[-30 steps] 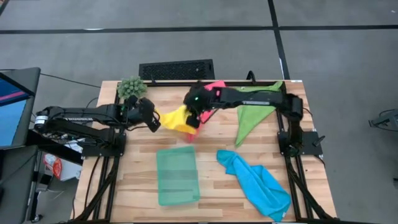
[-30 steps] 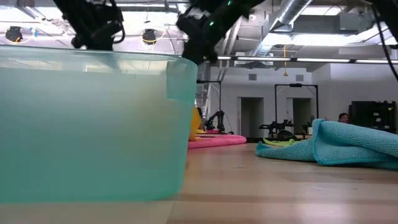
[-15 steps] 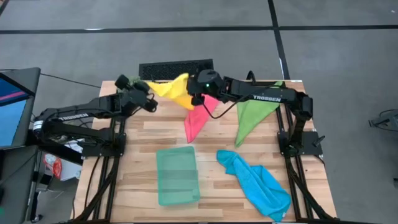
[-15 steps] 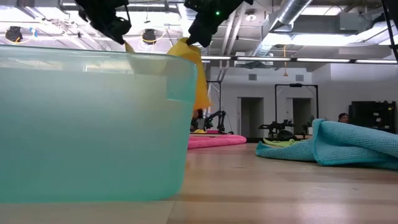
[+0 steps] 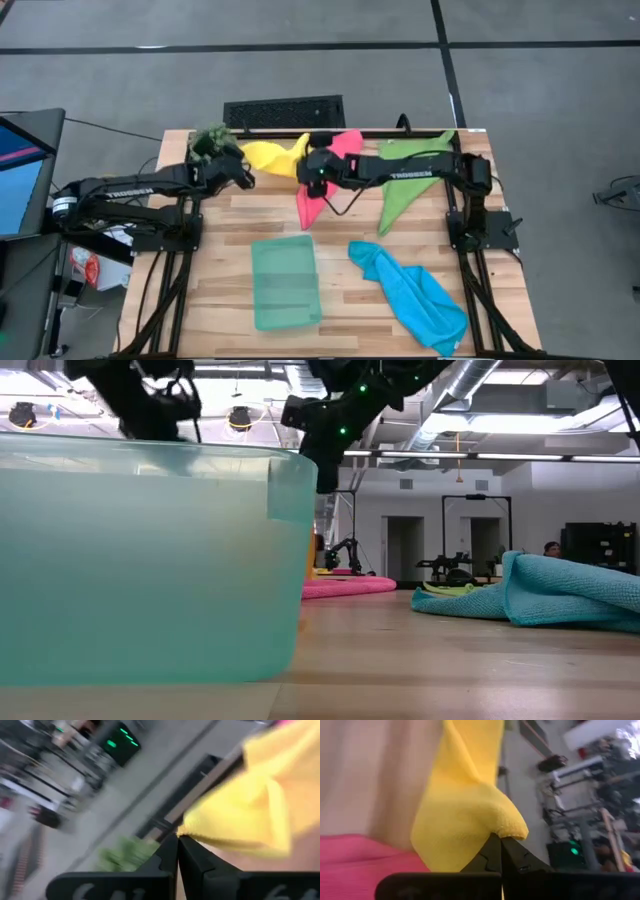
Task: Fold microfiber towels
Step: Fold the yellow towel
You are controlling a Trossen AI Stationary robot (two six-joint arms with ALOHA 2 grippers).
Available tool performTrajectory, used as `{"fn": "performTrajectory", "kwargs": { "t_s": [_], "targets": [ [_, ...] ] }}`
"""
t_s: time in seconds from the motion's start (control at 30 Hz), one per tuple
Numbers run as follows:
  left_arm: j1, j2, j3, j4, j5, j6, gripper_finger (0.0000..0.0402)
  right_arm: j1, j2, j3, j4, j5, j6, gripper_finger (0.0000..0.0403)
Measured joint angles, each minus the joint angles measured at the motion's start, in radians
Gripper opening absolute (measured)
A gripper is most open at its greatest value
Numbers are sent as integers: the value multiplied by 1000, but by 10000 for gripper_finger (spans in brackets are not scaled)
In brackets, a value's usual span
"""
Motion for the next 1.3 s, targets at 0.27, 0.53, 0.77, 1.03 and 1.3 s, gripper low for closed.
{"fn": "performTrajectory", "kwargs": {
  "t_s": [0.27, 0.53, 0.77, 1.03, 1.3],
  "targets": [
    [-13, 0, -56, -8, 76, -120, 0, 58, 15, -60, -130, -233, 133, 55],
    [-13, 0, -56, -5, 87, -189, 0, 84, 15, -90, -176, -548, 286, 144],
    [-13, 0, -56, -4, 111, -217, 0, 41, 15, -132, -93, -545, 597, 215],
    [-13, 0, -56, -4, 146, -227, 0, 47, 15, -132, -118, -646, 1007, 222],
    [-13, 0, -56, -4, 150, -243, 0, 47, 15, -132, -102, -532, 1120, 221]
  ]
}}
